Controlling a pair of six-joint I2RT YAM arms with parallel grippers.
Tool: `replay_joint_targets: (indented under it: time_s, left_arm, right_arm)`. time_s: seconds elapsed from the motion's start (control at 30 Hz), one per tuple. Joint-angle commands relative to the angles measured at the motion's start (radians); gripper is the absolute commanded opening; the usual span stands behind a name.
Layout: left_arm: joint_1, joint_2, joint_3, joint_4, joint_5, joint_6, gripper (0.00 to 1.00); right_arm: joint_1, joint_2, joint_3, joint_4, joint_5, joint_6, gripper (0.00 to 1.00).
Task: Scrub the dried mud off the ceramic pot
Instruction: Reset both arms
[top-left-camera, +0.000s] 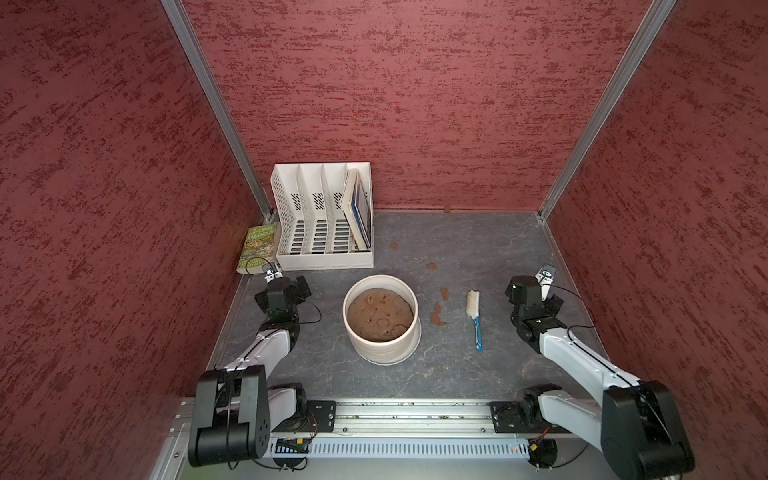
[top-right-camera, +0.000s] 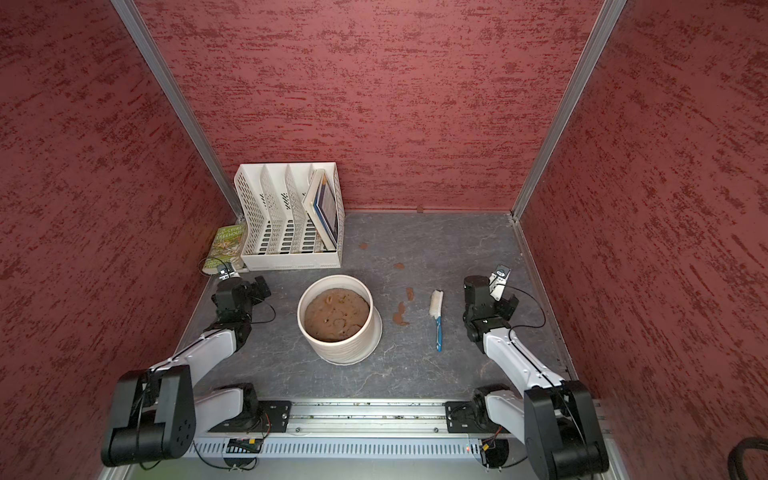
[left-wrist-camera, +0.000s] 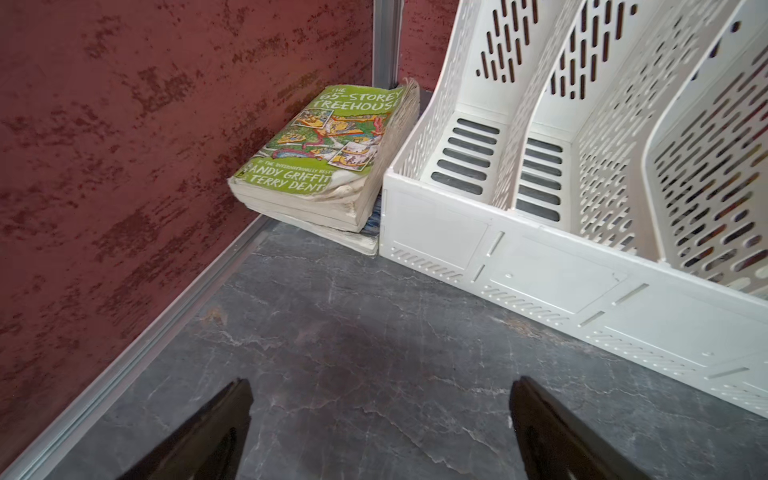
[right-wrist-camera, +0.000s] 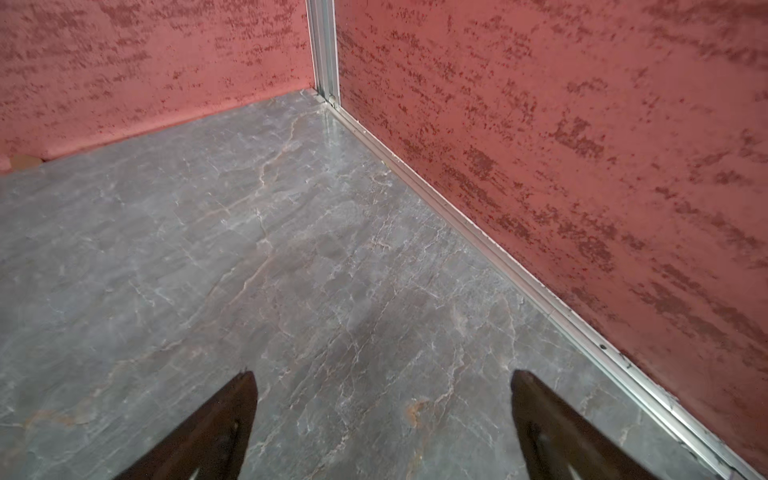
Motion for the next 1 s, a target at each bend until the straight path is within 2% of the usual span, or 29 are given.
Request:
replay_joint_targets:
  time_s: [0.0,0.1,0.17,0.2,0.23,0.27,0.3,0.33,0.4,0.5,0.63,0.97]
  left_arm:
    - [0.004,0.053,-0.021,0.244,0.086,-0.021,1.0]
    - [-0.002,0.146,-0.021,0.357,0.1,-0.055,1.0]
    - [-0.042,0.193,0.01,0.371,0.076,-0.016,1.0]
    - [-0.069,0.218,0.027,0.36,0.063,0.017,1.0]
    - [-0.104,0.256,0.034,0.4,0.078,0.071,1.0]
    - [-0.126,0.295,0.031,0.423,0.159,0.132,1.0]
    - [-0.12,0.332,0.004,0.526,0.213,0.145,1.0]
    - [-0.103,0.325,-0.008,0.546,0.202,0.114,1.0]
    - [-0.076,0.327,-0.025,0.576,0.224,0.092,1.0]
    - [-0.074,0.326,-0.018,0.564,0.23,0.09,1.0]
    - [-0.122,0.327,0.008,0.512,0.134,0.115,1.0]
    - [-0.14,0.331,0.002,0.533,0.11,0.13,1.0]
  right_arm:
    - [-0.038,0.049,-0.043,0.366,-0.068,-0.118,0.99]
    - [-0.056,0.154,-0.069,0.613,-0.154,-0.181,0.98]
    - [-0.076,0.277,-0.069,0.771,-0.243,-0.212,0.99]
    - [-0.081,0.281,-0.028,0.657,-0.321,-0.227,0.99]
    - [-0.09,0.294,0.0,0.654,-0.404,-0.243,0.99]
    - [-0.093,0.332,0.012,0.661,-0.469,-0.275,0.99]
    - [-0.094,0.352,0.026,0.672,-0.563,-0.299,0.99]
    - [-0.098,0.391,-0.003,0.774,-0.614,-0.322,0.99]
    - [-0.11,0.392,-0.03,0.782,-0.563,-0.282,0.99]
    - [-0.11,0.396,-0.033,0.795,-0.552,-0.283,0.99]
    - [-0.102,0.391,-0.035,0.799,-0.543,-0.288,0.99]
    - [-0.103,0.394,-0.031,0.794,-0.541,-0.291,0.99]
